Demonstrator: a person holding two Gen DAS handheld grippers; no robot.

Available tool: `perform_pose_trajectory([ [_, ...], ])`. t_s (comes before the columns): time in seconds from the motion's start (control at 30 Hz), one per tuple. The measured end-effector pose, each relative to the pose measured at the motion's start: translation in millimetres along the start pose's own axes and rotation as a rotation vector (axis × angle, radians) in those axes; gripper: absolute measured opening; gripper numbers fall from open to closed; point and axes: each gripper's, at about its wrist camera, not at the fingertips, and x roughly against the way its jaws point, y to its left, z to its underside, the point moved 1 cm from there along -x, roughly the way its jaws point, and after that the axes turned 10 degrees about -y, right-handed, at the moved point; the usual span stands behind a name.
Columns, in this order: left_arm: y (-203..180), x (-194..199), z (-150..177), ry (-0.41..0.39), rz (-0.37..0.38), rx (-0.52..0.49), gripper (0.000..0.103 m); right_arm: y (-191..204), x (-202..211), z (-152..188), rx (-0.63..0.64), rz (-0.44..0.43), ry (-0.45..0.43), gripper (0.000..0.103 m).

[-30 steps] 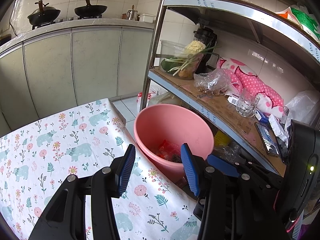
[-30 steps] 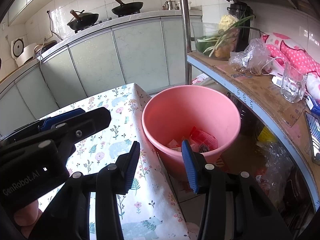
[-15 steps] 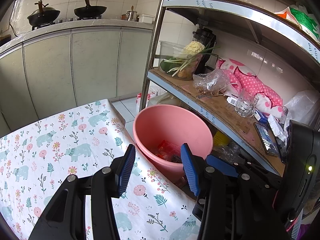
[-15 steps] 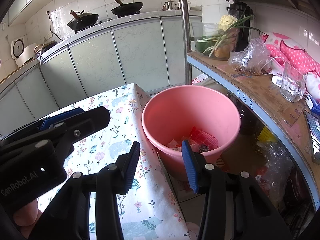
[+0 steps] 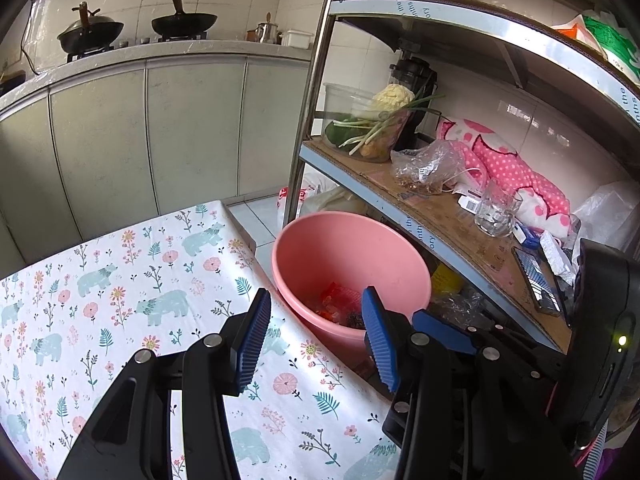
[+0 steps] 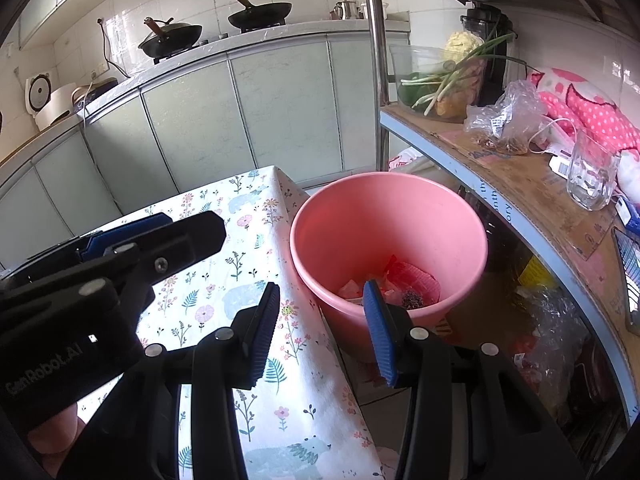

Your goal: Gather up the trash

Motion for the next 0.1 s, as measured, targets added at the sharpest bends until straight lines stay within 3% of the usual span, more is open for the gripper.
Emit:
perform_pose_trajectory([
  [0.1, 2.2, -0.2, -0.3, 0.000, -0.004, 0.003, 0.047, 1.5, -1.4, -0.6, 0.003, -0.004, 0.003, 0.045],
])
